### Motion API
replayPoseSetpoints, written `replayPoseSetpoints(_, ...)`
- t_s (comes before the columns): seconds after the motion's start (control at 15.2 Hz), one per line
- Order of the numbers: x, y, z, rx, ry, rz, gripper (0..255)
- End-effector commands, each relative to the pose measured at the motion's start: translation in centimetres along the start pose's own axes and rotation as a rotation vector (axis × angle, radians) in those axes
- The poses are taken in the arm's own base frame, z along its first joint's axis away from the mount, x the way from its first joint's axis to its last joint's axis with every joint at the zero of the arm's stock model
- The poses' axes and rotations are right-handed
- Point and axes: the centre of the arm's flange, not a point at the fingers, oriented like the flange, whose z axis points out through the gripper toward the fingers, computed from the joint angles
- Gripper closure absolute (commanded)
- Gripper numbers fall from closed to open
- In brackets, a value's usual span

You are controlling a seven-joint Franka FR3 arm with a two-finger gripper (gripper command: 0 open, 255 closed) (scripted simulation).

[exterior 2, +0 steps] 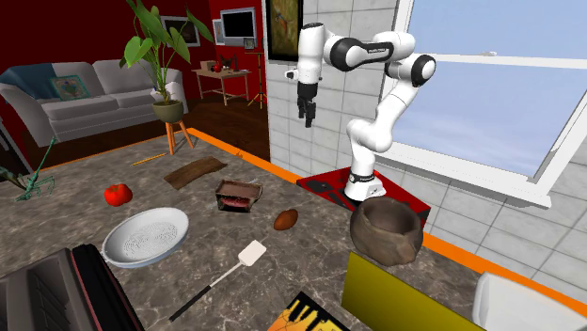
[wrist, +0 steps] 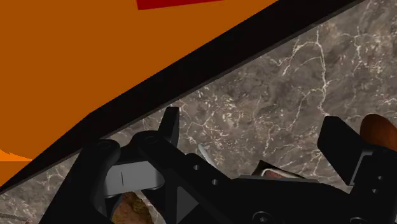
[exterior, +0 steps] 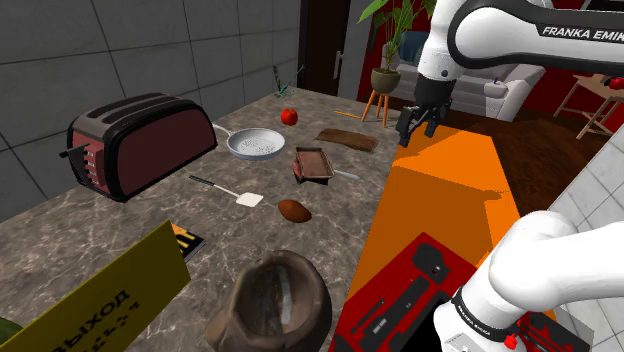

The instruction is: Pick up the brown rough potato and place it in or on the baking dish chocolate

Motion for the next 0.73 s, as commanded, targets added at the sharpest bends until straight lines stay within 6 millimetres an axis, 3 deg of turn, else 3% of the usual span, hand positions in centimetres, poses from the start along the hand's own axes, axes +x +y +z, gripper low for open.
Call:
replayPoseSetpoints(0.0, 0.0, 0.0, 0.0, 0.0, 0.0, 0.0, 0)
replayPoseSetpoints(0.66, 6.2, -9.0, 7.3, 0.03, -0.03, -0.104, 0)
